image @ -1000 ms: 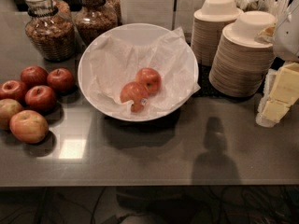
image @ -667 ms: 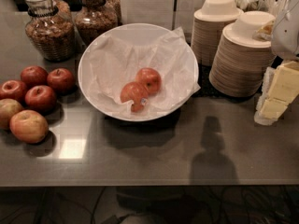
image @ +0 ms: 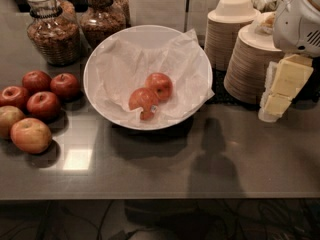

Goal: Pick apple from white bowl

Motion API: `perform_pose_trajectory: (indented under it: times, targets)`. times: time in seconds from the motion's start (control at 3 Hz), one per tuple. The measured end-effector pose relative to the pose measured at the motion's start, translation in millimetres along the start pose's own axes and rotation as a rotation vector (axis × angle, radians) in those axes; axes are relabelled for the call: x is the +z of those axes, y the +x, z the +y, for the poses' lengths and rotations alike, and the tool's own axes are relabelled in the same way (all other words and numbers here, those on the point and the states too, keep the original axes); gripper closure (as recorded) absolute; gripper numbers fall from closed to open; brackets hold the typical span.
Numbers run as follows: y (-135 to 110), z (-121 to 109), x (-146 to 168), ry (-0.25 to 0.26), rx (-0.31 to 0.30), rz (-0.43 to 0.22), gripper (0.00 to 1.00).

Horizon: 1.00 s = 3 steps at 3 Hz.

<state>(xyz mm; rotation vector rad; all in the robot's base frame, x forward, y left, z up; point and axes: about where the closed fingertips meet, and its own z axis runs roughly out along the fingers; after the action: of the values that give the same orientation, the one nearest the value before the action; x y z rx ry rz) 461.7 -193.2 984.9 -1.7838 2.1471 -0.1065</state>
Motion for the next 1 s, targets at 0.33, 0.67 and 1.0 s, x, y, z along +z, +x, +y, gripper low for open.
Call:
perform_pose_trajectory:
  times: [0.33,0.67,1.0]
  targets:
    - [-23.5,-9.5,5.4,0.042,-0.051,-0.056,0.0]
    - [-70.0,-19.3,9.1,0.09,-0.17,-0.15,0.0]
    - [-110.9,-13.1,9.6,0.101,-0.275,-0.208,0.0]
